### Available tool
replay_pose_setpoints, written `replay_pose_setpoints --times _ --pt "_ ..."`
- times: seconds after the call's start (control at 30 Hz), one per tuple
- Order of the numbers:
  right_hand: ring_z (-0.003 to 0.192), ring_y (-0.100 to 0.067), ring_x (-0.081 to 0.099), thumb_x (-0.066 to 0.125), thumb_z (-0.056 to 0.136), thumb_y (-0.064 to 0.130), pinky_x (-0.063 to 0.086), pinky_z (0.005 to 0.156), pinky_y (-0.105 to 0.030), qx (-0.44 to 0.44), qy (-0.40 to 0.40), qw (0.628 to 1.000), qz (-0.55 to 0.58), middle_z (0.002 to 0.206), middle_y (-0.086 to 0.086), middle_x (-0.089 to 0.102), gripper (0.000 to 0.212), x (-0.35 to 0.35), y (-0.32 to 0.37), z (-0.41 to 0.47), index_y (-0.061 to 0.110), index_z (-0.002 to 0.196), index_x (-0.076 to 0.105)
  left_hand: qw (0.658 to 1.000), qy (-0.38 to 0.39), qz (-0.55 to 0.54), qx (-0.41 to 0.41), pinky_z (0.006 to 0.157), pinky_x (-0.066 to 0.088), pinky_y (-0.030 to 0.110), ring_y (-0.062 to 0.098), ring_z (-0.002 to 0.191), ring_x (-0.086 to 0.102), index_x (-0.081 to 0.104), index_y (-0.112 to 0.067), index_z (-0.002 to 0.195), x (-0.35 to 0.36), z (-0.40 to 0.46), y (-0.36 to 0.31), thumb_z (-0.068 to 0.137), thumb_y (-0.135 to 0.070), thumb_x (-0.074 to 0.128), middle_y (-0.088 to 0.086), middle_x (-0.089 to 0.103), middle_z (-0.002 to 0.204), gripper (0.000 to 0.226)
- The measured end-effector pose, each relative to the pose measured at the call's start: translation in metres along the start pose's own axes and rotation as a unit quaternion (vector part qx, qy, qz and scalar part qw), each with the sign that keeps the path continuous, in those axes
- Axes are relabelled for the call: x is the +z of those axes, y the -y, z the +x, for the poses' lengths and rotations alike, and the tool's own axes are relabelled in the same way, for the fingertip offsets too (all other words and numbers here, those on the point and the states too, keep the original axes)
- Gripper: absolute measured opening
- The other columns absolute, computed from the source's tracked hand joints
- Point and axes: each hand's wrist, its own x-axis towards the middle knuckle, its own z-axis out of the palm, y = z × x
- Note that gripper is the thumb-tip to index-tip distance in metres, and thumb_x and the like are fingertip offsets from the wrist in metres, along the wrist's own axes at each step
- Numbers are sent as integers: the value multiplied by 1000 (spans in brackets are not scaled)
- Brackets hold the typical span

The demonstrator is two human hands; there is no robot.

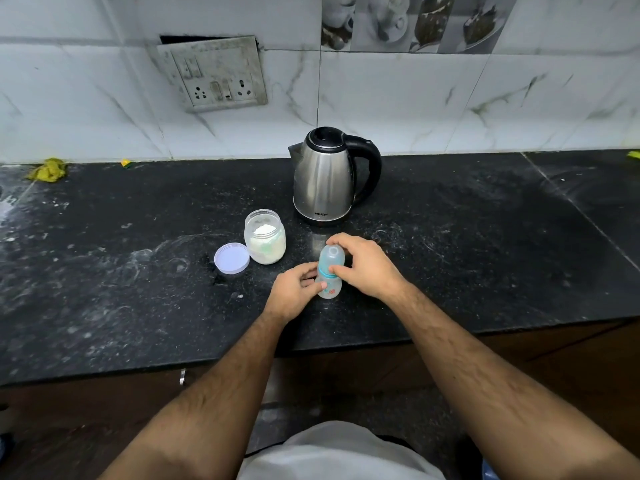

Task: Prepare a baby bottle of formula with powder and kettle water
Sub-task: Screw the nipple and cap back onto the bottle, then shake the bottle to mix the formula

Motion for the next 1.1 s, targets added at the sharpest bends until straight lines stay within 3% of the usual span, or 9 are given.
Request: replay_pose_setpoints --times 0.2,0.3,0.43,0.73,1.1 --pt "106 -11 58 72 83 23 49 89 -29 11 -5 1000 -7 122 5 64 45 5 -2 -2 26 126 58 1000 1 -2 3 94 52 19 4 106 67 59 -15 134 -1 -1 1 86 -12 74 0 69 123 50" --pt "108 -12 59 73 84 21 51 90 -29 17 -13 1000 0 126 3 63 47 8 -3 -3 24 129 59 1000 -3 -6 3 100 53 28 6 106 68 60 -16 132 0 0 4 86 -12 75 0 70 121 49" --pt "113 -14 60 73 86 20 51 93 -30 21 -29 999 12 131 0 63 51 12 -5 -5 22 134 58 1000 -5 -7 4 100 53 30 5 104 69 61 -17 131 0 1 6 86 -12 75 -2 71 119 47" --pt "113 -19 63 74 86 22 49 101 -35 19 -37 999 -2 126 -3 67 51 13 -6 -5 20 134 59 1000 -18 4 13 98 53 25 1 103 69 63 -15 130 2 -1 6 86 -14 75 -2 72 119 46" --pt "112 -20 63 71 87 22 49 98 -35 29 -12 999 -19 126 -4 65 53 10 1 -4 21 137 53 999 -20 29 15 97 52 21 0 101 69 62 -16 132 2 -3 3 87 -15 74 -2 72 120 47"
